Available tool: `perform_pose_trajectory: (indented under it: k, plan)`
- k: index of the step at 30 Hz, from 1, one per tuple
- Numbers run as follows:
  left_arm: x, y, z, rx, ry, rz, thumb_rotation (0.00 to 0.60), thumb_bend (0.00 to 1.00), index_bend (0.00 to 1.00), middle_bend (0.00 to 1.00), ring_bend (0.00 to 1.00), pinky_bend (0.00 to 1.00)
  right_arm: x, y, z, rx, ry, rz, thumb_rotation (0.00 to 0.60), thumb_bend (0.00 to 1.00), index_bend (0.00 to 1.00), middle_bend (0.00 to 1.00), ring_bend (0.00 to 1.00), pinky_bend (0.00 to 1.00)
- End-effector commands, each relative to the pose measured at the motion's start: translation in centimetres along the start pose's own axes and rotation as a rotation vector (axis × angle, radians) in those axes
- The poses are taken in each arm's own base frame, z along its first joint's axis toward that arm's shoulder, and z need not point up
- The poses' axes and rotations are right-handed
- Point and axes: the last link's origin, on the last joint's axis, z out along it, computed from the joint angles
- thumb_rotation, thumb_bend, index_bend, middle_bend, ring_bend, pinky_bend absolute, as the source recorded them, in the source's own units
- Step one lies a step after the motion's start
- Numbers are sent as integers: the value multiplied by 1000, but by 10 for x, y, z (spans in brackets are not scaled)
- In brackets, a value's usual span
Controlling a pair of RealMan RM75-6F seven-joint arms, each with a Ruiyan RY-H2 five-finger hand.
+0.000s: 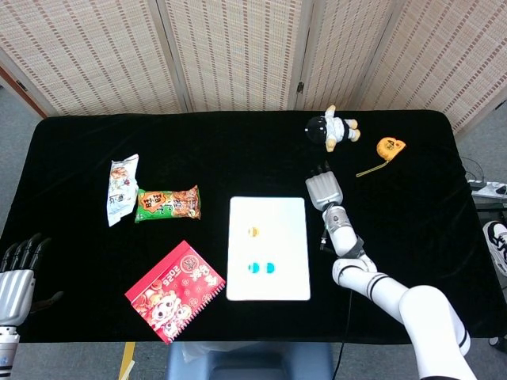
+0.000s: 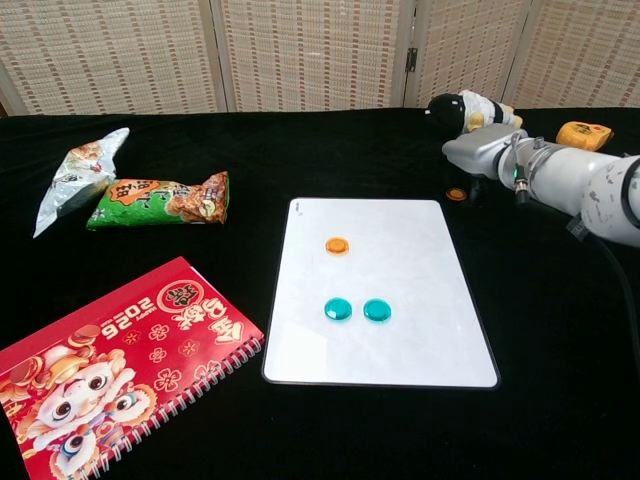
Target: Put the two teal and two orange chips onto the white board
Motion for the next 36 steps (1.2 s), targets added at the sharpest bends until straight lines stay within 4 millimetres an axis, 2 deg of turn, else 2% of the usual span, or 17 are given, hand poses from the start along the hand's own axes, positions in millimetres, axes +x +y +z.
perform_pose_trajectory:
  k: [1,9,21,36]
  plan:
    - [0,0,0,-1,1,0,600,97,0,0,0,0,-1,-1,0,-1,-1,2,600,291,365,170,70,0]
    - [0,0,0,4,-4,1,600,97,0,0,0,0,-2,-1,3,-11,5,6,600,291,455,204,76,0]
    - [-2,-1,0,5,-7,0,600,98,0,0,0,0,-2,-2,4,-7,11,5,600,291,518,231,87,0]
    - [-3,-1,-1,7,-8,-3,600,97,0,0,0,0,4,1,6,-15,21,9,600,291,528,236,93,0]
